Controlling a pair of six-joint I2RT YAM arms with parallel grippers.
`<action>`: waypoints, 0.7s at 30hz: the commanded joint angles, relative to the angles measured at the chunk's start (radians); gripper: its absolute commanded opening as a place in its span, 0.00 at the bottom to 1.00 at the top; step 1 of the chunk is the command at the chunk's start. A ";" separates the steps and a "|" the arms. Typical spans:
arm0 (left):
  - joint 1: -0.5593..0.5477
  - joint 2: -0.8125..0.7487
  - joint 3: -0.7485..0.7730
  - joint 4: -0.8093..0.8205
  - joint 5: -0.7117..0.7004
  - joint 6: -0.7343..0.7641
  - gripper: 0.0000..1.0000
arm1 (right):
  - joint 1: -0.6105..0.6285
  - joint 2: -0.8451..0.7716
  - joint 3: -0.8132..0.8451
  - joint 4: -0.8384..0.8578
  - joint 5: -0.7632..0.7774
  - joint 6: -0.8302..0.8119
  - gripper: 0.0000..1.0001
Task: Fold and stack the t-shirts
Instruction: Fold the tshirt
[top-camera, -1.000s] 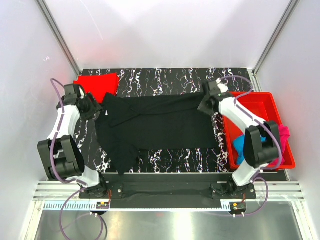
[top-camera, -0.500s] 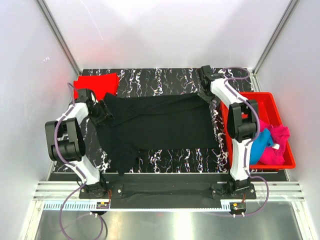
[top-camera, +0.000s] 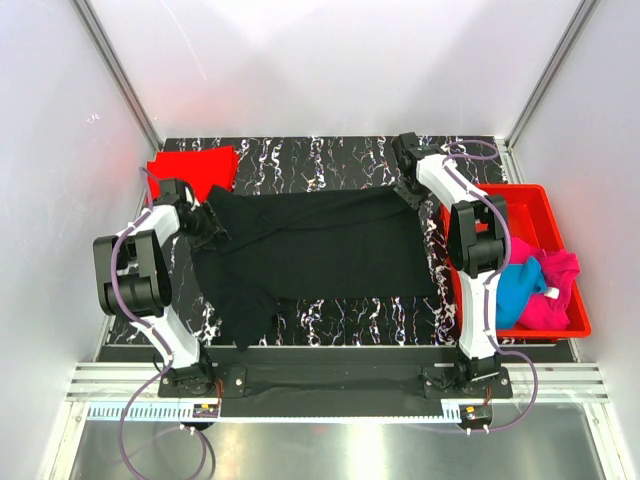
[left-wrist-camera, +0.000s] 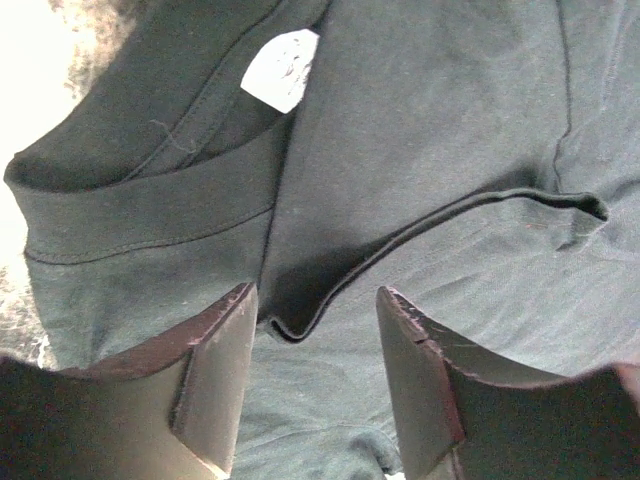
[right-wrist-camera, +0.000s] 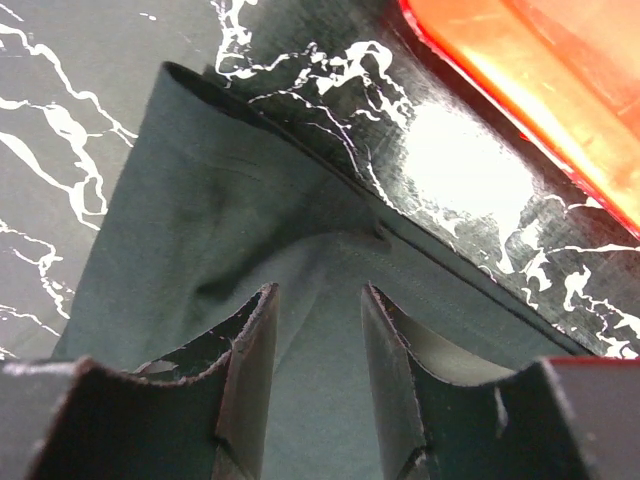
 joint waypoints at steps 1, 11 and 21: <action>-0.006 0.001 0.014 0.032 0.041 0.006 0.53 | -0.004 0.004 0.026 -0.034 0.056 0.054 0.46; -0.009 -0.004 0.045 0.007 0.046 0.011 0.07 | -0.013 0.025 0.006 0.004 0.086 0.040 0.39; -0.007 -0.065 0.143 -0.125 -0.095 0.009 0.00 | -0.013 -0.059 -0.049 0.046 0.086 -0.035 0.00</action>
